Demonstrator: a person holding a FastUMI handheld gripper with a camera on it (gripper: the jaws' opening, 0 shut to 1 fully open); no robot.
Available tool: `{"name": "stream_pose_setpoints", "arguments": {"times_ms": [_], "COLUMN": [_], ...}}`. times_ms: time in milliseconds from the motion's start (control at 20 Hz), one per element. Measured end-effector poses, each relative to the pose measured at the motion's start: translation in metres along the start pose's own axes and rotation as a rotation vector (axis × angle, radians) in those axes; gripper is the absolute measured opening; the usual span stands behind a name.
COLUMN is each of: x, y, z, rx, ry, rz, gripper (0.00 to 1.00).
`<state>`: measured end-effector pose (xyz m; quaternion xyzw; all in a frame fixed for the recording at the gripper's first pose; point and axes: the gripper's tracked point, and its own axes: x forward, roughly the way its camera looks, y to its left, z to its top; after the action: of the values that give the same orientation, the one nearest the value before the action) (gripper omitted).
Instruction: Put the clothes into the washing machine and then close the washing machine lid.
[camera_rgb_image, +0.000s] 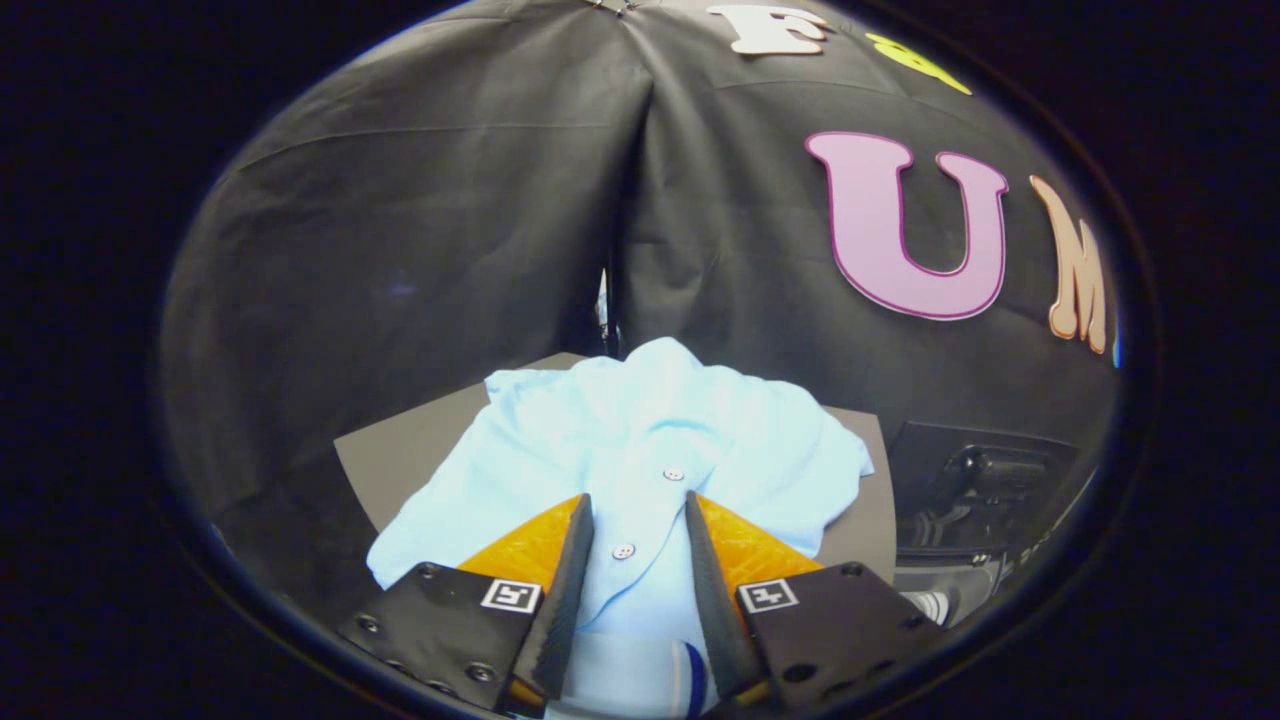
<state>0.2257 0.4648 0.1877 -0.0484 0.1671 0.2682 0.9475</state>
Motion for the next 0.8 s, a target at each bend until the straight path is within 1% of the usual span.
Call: {"name": "stream_pose_setpoints", "arguments": {"times_ms": [100, 150, 200, 350, 450, 650, 800], "x": [0.001, 0.002, 0.001, -0.003, 0.001, -0.008, -0.024], "y": [0.002, 0.004, 0.005, 0.002, 0.001, -0.003, -0.024], "z": [0.001, 0.002, 0.001, 0.003, 0.007, 0.018, 0.034], "rx": [0.002, 0.032, 0.031, 0.032, 0.033, 0.073, 0.080], "ry": [-0.004, -0.008, -0.009, -0.022, -0.043, -0.082, -0.122], "rz": [0.012, 0.004, 0.006, -0.006, -0.011, 0.001, -0.032], "gripper": [0.58, 0.35, 0.12, 0.12, 0.01, 0.01, 0.01]}}
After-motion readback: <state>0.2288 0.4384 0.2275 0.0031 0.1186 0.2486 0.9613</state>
